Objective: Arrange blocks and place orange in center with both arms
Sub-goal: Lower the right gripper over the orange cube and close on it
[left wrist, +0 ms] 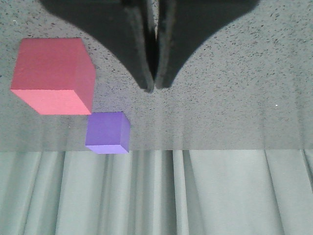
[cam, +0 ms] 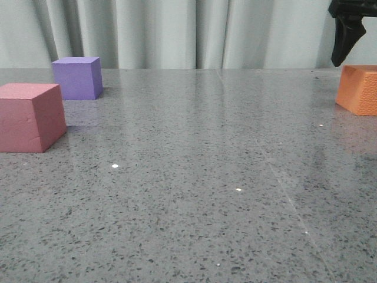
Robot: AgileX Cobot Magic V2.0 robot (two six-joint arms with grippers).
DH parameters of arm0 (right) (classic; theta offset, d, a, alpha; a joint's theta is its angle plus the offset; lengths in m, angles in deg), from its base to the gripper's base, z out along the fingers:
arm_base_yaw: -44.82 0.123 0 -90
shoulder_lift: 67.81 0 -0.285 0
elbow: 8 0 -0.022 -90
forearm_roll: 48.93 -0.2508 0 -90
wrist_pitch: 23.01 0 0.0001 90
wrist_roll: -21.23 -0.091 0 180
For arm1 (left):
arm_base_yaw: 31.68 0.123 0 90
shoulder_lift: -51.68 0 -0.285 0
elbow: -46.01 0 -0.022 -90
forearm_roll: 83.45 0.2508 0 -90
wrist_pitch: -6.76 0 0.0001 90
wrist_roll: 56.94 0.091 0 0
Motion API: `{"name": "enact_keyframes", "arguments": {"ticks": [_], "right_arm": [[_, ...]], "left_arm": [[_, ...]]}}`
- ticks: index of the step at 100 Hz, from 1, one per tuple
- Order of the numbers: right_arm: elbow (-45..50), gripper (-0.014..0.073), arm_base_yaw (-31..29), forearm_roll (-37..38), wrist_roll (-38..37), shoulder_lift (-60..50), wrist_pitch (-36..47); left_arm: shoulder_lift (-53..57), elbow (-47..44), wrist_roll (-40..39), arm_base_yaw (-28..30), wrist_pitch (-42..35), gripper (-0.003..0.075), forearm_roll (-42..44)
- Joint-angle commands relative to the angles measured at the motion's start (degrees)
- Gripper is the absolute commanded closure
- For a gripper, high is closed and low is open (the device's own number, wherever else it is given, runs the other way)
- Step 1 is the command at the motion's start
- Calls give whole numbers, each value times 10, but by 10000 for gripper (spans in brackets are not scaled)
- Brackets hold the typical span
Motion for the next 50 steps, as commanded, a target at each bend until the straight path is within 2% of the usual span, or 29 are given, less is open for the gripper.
{"name": "enact_keyframes", "arguments": {"ticks": [1, 50], "right_arm": [[-19, -42, -8, -1, 1, -26, 23], [-19, -42, -10, -1, 1, 0, 22]], "left_arm": [[18, -30, -6, 2, -43, 739, -3], [18, -30, -6, 2, -43, 739, -3]]}}
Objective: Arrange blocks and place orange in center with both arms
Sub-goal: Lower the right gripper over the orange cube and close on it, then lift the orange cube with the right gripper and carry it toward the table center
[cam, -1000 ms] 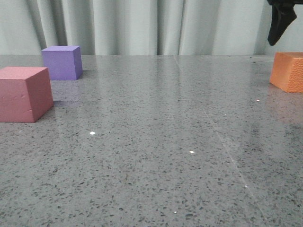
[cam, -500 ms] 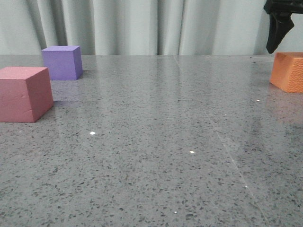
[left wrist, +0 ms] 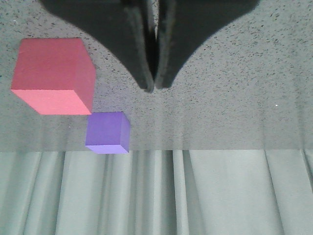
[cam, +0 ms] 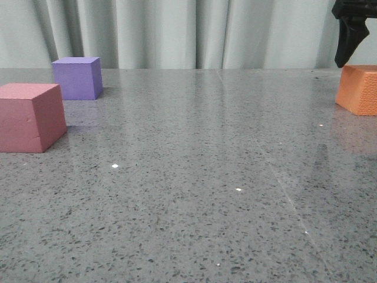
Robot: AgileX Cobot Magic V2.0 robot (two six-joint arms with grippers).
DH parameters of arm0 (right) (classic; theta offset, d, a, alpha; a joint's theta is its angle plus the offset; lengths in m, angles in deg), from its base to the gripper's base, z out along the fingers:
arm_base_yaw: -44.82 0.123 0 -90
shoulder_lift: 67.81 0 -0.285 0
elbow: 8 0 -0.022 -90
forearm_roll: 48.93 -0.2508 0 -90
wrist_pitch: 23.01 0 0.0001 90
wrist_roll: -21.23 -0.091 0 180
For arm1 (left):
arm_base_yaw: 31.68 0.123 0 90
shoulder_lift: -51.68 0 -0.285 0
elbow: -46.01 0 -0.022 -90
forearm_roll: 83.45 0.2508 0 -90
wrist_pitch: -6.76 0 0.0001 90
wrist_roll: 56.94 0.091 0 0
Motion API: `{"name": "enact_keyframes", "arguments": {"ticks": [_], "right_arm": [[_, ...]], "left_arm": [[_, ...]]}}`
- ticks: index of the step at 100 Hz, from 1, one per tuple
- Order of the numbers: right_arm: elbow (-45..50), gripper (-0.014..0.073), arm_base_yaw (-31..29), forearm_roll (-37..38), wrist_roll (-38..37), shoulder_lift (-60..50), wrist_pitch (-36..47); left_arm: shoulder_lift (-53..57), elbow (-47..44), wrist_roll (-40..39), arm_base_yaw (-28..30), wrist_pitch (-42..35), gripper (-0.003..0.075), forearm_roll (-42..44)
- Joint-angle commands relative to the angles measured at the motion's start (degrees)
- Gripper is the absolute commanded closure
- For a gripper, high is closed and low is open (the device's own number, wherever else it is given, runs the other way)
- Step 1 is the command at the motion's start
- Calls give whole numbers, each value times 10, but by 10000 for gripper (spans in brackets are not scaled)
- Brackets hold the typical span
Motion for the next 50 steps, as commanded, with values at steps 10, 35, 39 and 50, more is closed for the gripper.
{"name": "enact_keyframes", "arguments": {"ticks": [10, 35, 39, 50], "right_arm": [[-19, -42, -4, 0, 1, 8, 19], [-19, 4, -4, 0, 1, 19, 18], [-19, 48, -4, 0, 1, 19, 17], [-19, 243, -4, 0, 1, 19, 12]], "left_arm": [[18, -30, -6, 2, -43, 739, -3], [18, -30, -6, 2, -43, 739, -3], [18, -30, -6, 2, -43, 739, -3], [18, -30, -6, 2, -43, 739, -3]]}}
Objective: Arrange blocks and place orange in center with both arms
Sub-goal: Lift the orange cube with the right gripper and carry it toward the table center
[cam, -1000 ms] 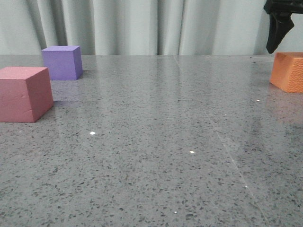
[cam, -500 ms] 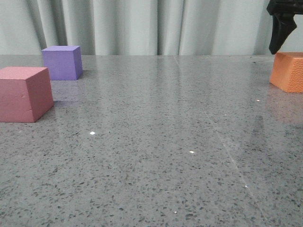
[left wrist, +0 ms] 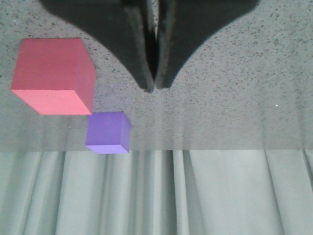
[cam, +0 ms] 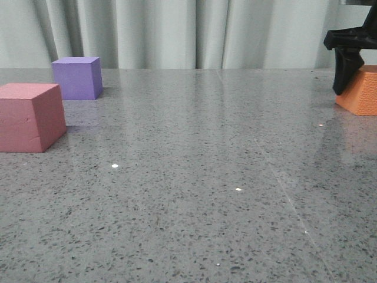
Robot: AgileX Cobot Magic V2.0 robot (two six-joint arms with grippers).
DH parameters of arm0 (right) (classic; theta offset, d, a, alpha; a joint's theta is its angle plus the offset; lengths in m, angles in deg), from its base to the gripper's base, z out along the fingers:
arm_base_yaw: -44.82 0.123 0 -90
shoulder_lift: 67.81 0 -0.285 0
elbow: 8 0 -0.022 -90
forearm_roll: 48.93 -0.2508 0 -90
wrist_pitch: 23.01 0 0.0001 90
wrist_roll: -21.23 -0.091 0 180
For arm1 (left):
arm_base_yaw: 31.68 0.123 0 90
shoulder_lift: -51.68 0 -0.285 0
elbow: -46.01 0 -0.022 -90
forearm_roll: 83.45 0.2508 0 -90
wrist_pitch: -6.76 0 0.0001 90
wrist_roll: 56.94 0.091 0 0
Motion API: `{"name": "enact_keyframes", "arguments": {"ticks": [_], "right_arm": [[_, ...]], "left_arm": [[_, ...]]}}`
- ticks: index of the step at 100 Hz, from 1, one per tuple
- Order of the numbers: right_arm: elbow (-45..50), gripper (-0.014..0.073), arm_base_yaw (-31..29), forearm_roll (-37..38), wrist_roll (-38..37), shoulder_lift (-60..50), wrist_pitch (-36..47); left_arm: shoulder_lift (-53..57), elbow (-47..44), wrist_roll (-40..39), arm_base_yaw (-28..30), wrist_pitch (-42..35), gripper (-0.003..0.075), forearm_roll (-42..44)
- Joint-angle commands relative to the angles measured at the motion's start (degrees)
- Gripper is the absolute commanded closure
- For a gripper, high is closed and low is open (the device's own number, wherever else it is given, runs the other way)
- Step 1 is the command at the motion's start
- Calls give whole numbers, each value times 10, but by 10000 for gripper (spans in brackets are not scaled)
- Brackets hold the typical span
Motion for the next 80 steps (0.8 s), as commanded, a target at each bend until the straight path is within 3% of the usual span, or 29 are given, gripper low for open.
{"name": "enact_keyframes", "arguments": {"ticks": [1, 13, 25, 60, 80], "right_arm": [[-19, 256, -4, 0, 1, -27, 13], [-19, 450, -4, 0, 1, -27, 5], [-19, 540, -4, 0, 1, -27, 3], [-70, 549, 10, -11, -6, -33, -84], [-135, 547, 67, -14, -56, -39, -132]], "left_arm": [[18, -30, -6, 2, -43, 739, -3], [18, -30, -6, 2, -43, 739, -3], [18, -30, -6, 2, -43, 739, -3], [18, -30, -6, 2, -43, 739, -3], [18, -30, -6, 2, -43, 739, -3]]}}
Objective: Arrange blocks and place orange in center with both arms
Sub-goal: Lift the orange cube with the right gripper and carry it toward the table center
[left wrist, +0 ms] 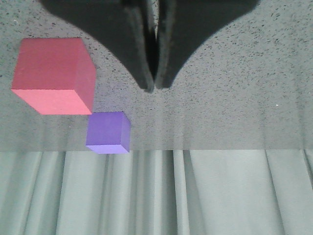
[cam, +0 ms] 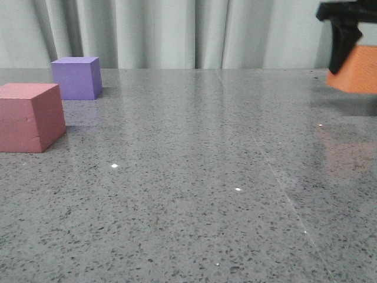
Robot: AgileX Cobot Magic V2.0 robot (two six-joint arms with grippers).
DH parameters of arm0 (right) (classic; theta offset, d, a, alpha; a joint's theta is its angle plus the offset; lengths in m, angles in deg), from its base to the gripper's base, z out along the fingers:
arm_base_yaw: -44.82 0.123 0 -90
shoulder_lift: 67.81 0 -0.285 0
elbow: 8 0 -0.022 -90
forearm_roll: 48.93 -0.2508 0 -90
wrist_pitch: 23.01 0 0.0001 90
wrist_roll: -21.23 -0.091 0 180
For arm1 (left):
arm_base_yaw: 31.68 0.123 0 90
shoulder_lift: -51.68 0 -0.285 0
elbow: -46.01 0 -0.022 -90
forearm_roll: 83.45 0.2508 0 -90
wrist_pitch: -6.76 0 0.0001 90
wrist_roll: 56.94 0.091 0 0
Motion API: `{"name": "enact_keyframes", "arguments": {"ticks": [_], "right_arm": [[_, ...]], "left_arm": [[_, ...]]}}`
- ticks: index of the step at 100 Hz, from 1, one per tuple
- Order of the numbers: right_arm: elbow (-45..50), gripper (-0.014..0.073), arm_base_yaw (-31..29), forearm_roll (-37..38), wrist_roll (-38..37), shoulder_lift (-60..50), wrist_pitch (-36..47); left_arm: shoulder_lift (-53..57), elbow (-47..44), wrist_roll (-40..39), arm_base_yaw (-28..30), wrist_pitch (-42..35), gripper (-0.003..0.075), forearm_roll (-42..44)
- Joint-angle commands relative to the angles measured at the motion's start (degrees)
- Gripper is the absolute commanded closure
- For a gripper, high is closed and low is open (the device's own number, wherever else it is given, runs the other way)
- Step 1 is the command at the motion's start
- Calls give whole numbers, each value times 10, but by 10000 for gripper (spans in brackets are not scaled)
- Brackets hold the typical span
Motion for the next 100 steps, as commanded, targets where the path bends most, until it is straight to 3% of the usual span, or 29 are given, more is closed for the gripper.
{"name": "enact_keyframes", "arguments": {"ticks": [1, 33, 48, 70, 100], "right_arm": [[-42, 547, 30, -8, -24, -36, -5], [-61, 547, 171, 0, -136, -33, 64], [-68, 547, 224, 66, -232, -11, 93], [-131, 547, 286, 143, -331, 57, 47], [-230, 547, 318, 156, -344, 136, -10]], "left_arm": [[18, -30, -6, 2, -43, 739, -3], [18, -30, -6, 2, -43, 739, -3], [18, -30, -6, 2, -43, 739, -3], [18, -30, -6, 2, -43, 739, -3], [18, -30, -6, 2, -43, 739, -3]]}}
